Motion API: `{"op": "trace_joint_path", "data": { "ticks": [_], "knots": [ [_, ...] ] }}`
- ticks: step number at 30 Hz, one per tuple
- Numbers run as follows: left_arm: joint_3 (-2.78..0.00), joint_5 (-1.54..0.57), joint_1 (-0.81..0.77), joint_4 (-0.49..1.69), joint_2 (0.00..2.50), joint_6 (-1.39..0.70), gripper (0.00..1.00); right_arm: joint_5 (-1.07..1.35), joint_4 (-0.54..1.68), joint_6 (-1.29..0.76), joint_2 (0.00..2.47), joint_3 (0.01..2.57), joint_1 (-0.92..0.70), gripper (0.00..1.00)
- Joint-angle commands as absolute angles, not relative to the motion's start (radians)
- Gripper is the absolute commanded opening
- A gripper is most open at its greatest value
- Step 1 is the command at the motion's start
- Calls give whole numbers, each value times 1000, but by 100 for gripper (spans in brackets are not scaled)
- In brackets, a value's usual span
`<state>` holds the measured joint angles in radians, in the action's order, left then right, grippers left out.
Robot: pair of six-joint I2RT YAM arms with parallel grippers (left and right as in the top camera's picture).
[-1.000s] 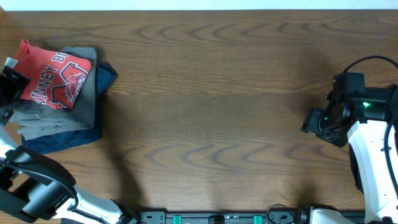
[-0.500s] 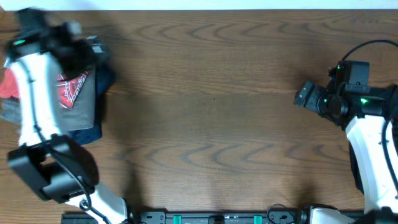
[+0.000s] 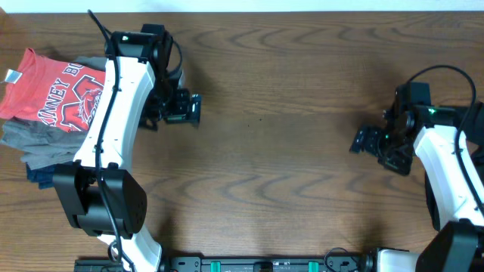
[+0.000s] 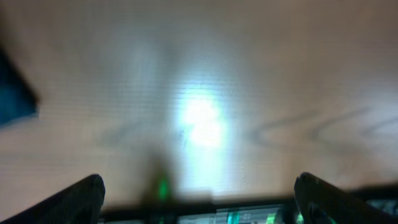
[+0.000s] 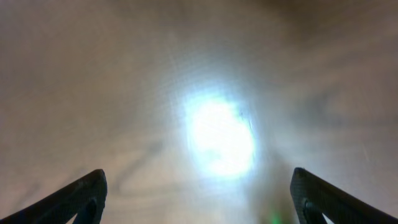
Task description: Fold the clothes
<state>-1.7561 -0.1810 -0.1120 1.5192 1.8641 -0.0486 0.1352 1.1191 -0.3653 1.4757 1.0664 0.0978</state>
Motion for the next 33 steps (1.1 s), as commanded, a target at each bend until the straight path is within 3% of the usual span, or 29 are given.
{"op": "trace_joint_path", "data": {
  "ticks": [1, 7, 19, 24, 33],
  "knots": [
    [-1754, -148, -105, 1571, 1845, -50, 98, 134, 1172, -380, 1380, 1077, 104, 92],
    [-1655, -149, -108, 1524, 1666, -54, 98, 57, 1201, -386, 1127, 1058, 86, 97],
    [-1016, -140, -108, 886, 862, -53, 98, -185, 961, -478, 535, 816, -79, 99],
    [-870, -141, -108, 744, 673, -53, 98, -183, 999, -478, 503, 788, -79, 99],
    [-859, -141, -108, 757, 626, -53, 98, -183, 1092, -478, 503, 788, -79, 99]
  ]
}}
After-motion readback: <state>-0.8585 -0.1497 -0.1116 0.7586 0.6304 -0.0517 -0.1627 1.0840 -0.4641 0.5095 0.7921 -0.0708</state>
